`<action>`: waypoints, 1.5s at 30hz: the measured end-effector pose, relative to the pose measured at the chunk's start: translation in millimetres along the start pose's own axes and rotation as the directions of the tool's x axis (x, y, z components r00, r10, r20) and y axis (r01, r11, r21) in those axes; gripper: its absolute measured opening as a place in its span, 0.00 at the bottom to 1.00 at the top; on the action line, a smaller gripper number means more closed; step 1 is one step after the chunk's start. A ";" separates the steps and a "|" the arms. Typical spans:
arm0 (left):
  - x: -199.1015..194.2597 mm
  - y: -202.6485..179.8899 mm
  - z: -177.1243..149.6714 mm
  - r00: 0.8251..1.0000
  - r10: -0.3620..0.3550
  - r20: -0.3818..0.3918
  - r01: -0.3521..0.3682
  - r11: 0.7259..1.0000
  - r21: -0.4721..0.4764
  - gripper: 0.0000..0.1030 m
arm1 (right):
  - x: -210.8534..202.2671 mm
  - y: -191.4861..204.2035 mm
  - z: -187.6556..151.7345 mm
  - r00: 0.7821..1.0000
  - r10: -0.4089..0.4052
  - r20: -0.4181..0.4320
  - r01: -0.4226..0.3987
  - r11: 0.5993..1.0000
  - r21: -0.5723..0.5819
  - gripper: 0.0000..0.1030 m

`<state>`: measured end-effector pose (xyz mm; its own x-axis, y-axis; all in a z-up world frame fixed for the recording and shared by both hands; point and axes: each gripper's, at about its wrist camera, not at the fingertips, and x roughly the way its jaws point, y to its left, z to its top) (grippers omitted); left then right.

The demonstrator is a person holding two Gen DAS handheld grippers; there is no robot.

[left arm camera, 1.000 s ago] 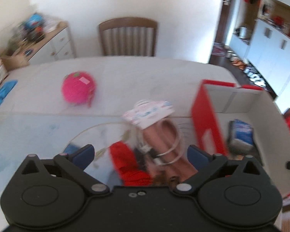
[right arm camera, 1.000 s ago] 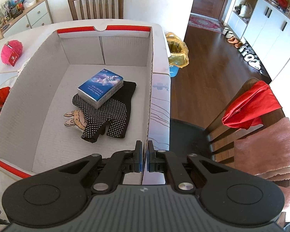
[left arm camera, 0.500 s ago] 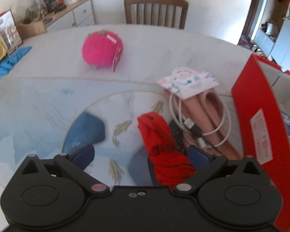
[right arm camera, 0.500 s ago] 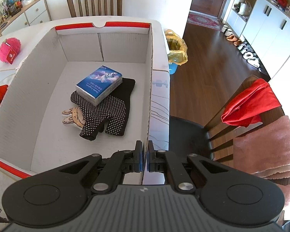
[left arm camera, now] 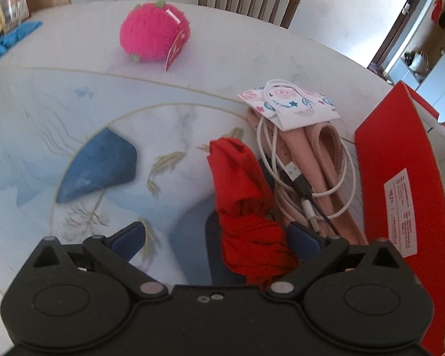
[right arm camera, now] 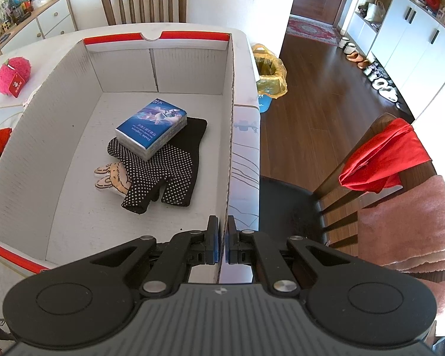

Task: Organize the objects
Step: 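Move the left gripper to the red scarf on the table and grasp it, then carry the red scarf into the box beside the glove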

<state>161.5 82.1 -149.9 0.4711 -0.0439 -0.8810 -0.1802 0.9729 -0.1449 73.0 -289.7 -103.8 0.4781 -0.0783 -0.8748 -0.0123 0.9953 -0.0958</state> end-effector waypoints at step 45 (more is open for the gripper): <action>-109.2 -29.1 20.0 0.975 -0.182 0.128 0.164 0.976 0.140 0.25 | 1.7 -2.0 -1.5 1.000 0.013 0.016 -0.014 1.000 0.010 0.04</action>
<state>132.6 63.1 -40.5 0.6022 -0.1908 -0.7752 0.0222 0.9746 -0.2227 72.5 -291.9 -105.7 0.4918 -0.0641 -0.8684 -0.0098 0.9968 -0.0791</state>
